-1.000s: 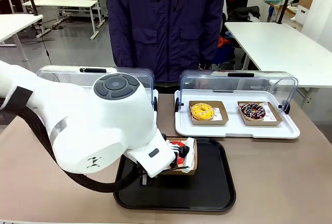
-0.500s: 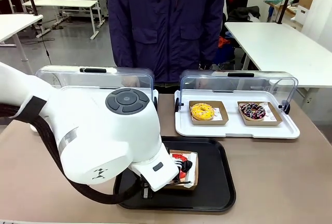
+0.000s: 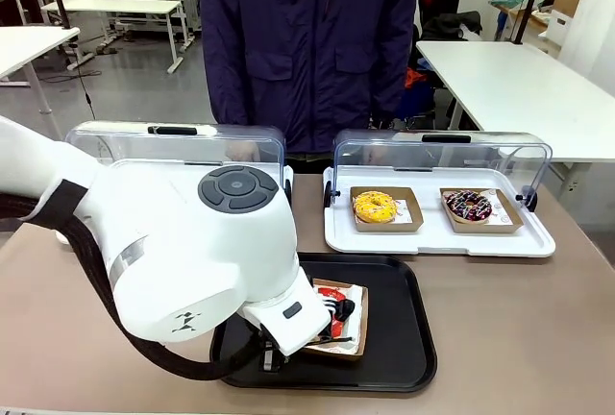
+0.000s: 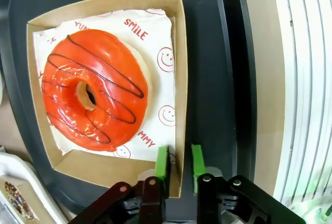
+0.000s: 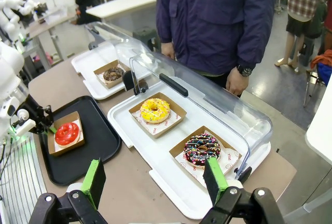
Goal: Move the first donut from the left to the tray.
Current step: Pick up the Paper togo box containing the Donut indicated by the person and place it on the Handle tray.
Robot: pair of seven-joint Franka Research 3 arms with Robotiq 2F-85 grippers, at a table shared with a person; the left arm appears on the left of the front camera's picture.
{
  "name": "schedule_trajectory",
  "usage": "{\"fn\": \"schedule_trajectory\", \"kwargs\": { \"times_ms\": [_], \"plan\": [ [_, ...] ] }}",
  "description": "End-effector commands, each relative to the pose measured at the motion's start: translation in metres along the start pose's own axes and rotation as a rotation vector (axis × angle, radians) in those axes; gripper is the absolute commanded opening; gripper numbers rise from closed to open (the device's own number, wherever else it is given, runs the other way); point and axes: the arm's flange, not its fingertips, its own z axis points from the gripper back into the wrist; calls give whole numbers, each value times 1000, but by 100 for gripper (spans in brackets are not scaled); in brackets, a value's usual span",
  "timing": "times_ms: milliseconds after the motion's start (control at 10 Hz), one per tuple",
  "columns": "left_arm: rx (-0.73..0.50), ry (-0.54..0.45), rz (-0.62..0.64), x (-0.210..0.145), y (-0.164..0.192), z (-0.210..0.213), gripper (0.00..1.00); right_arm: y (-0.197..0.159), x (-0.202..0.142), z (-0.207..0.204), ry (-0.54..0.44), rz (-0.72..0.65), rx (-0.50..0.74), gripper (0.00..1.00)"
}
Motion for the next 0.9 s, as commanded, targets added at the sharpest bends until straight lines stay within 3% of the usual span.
{"fn": "schedule_trajectory", "kwargs": {
  "times_ms": [0,100,400,800],
  "plan": [
    [-22,-9,11,0,2,8,64,-3,3,0,-27,26,0,100],
    [-29,-1,14,1,1,17,100,-3,3,0,-27,26,0,100],
    [-47,-62,-5,8,6,64,100,-3,3,0,-27,26,0,100],
    [-36,-10,-5,16,14,120,100,-3,3,0,-27,26,0,100]
  ]
}}
